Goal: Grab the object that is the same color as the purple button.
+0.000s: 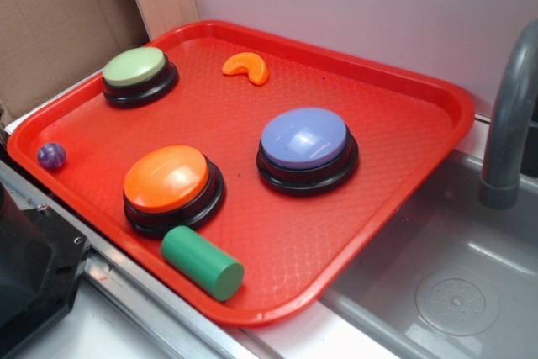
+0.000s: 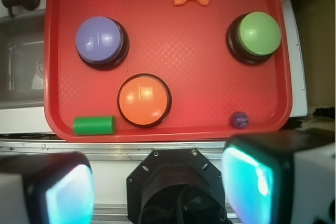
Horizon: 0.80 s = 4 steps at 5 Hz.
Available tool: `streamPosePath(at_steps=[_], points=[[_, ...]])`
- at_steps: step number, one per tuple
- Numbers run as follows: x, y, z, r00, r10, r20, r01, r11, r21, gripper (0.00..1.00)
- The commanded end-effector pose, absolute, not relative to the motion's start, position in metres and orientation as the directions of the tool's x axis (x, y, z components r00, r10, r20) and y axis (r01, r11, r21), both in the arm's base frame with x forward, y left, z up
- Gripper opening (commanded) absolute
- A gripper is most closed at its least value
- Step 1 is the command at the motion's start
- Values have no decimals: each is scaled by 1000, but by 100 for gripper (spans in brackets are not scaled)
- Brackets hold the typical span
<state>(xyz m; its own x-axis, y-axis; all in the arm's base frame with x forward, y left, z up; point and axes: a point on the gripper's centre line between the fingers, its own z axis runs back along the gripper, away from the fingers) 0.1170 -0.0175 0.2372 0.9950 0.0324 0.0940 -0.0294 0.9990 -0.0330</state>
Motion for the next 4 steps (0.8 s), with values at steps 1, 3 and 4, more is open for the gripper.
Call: streamPosePath(at_steps=[1, 3, 4], points=[[117, -18, 237, 995, 32, 94, -29, 999, -33, 100], [128, 22, 194, 995, -28, 97, 32, 999, -43, 100], [132, 41, 169, 985, -124, 123, 118, 992, 53, 100]])
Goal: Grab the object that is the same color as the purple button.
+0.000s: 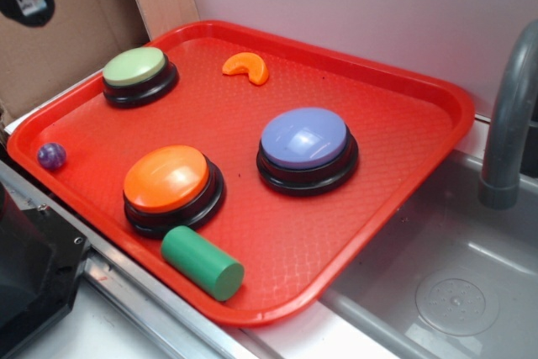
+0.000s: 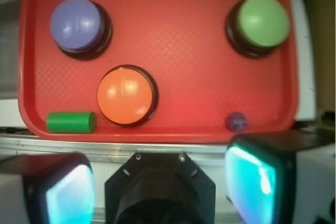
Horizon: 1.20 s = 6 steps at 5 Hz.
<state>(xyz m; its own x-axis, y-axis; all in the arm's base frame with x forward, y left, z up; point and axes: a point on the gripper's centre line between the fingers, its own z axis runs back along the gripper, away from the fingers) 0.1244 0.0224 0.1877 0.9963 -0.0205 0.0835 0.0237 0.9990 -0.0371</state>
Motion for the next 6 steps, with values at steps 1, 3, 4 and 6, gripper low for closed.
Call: streamPosePath(at_steps=[1, 3, 4, 6], points=[[134, 64, 132, 988, -114, 104, 100, 986, 136, 100], [131, 90, 77, 987, -106, 118, 95, 991, 96, 100], [128, 95, 52, 987, -78, 144, 71, 996, 53, 100], [125, 105, 28, 998, -47, 31, 41, 986, 159, 100]])
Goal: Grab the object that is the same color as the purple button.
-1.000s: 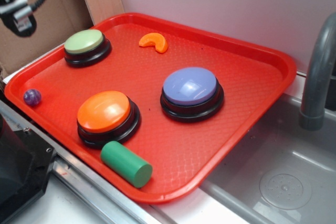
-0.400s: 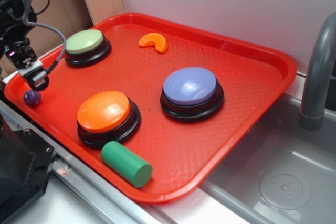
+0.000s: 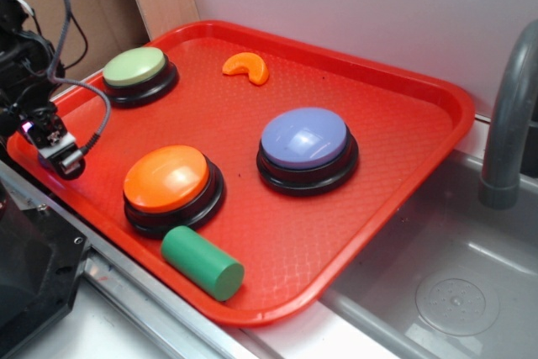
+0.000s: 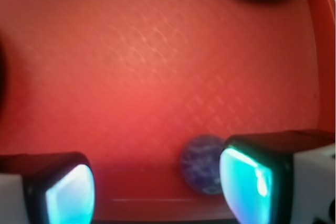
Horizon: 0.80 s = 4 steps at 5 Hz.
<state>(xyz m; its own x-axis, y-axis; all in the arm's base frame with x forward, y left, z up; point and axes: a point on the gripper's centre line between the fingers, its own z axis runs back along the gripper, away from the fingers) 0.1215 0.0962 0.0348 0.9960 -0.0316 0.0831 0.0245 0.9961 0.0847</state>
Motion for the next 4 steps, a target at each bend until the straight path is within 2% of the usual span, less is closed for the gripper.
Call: streamPosePath(at_steps=[1, 3, 4], points=[[120, 113, 24, 999, -27, 22, 23, 987, 161, 100], [110, 131, 22, 999, 48, -9, -46, 980, 195, 100], [105, 139, 19, 996, 90, -14, -86, 980, 182, 100]])
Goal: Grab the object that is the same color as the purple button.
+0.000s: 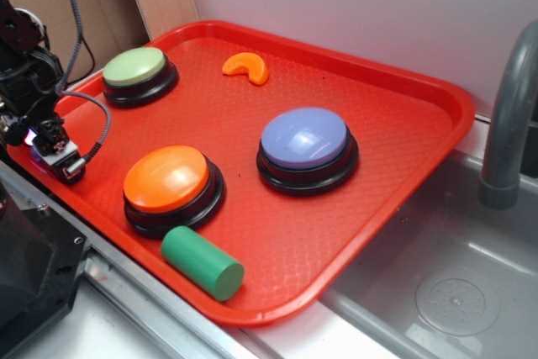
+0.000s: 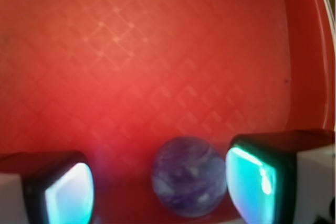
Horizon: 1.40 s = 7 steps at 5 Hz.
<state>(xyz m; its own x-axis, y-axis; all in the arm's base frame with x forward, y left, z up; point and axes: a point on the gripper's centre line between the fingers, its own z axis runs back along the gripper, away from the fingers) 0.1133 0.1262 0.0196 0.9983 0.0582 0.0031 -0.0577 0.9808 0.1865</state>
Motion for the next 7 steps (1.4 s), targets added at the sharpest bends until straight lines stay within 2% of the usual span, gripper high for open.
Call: streamPosePath(at_steps=[1, 3, 4, 5, 6, 7], points=[[103, 140, 20, 994, 111, 4, -110, 978, 176, 2], [103, 141, 19, 990, 139, 5, -138, 978, 155, 0], [112, 139, 36, 970, 241, -15, -238, 966, 98, 0], [123, 131, 65, 944, 330, 1, -330, 942, 55, 0], [144, 110, 97, 923, 385, 4, -385, 923, -2, 0], [170, 83, 135, 918, 389, 75, -386, 921, -58, 0]])
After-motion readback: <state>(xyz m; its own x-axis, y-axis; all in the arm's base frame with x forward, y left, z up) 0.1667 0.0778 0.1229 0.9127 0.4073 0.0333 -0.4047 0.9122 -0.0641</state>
